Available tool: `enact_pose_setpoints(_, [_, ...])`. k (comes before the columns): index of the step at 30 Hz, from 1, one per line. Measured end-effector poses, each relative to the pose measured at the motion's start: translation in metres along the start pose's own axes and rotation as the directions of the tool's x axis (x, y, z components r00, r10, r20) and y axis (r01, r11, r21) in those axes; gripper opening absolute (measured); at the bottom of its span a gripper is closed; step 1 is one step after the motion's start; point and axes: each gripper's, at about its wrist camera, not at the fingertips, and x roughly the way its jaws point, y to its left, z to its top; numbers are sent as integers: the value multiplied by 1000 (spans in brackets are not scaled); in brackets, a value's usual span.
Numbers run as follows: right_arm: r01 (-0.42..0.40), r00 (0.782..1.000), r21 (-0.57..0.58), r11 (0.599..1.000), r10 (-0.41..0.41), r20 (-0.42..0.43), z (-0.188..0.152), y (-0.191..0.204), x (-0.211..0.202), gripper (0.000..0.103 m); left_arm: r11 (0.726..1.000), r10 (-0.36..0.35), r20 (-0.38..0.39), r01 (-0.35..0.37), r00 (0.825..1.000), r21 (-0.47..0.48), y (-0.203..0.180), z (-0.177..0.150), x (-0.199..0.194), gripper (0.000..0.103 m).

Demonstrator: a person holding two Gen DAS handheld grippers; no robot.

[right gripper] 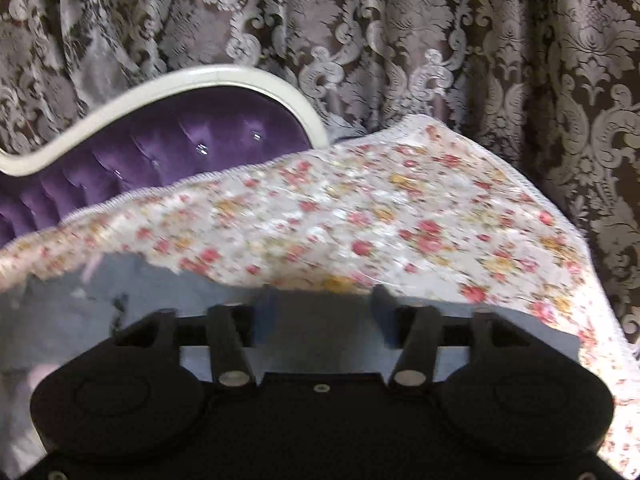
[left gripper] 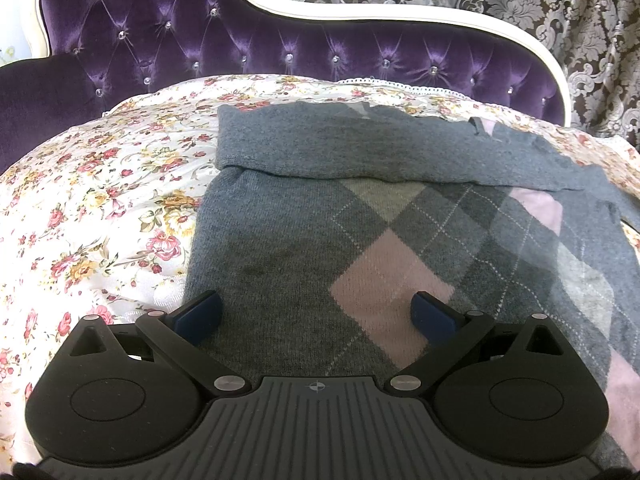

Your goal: Fold small clothes

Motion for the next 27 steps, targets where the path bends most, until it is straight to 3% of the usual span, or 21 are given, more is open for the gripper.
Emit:
enact_pose_setpoints(2, [22,1000,-16,1000,-22,-1,-5,-4,-1,74,1000,1,0,-1,1000,1,0,0,0,103])
enact_pose_setpoints(5, [40,999,-31,999,-40,11,-13,-12,-4,90,1000,2,-1,-2,1000,1,-1,0,0,103])
enact_pose_setpoints(10, [59,998,-7,998,-58,39,-21,-35,-8,101,1000,3,-1,-3,1000,3,-1,0,0,103])
enact_pose_setpoints(15, [61,992,11,998,-61,114,-31,-60,-16,102,1000,3,-1,-3,1000,3,-1,0,0,103])
enact_pose_setpoints(17, [47,989,69,996,-56,136,-36,-75,-19,102,1000,4,-2,-4,1000,3,-1,0,0,103])
enact_pose_setpoints(20, [42,991,170,985,-62,116,-42,-99,-17,102,1000,6,-2,-6,1000,6,-2,1,1,103])
enact_pose_setpoints(23, [60,995,177,982,-73,64,-47,-121,-12,101,1000,7,-2,-7,1000,6,-2,1,1,103])
enact_pose_setpoints(25, [100,994,170,980,-107,30,-50,-133,-8,95,1000,7,-2,-7,1000,7,-2,1,1,103])
enact_pose_setpoints(27, [134,991,170,976,-134,-13,-54,-146,-4,82,1000,8,-2,-8,1000,8,-2,1,1,103])
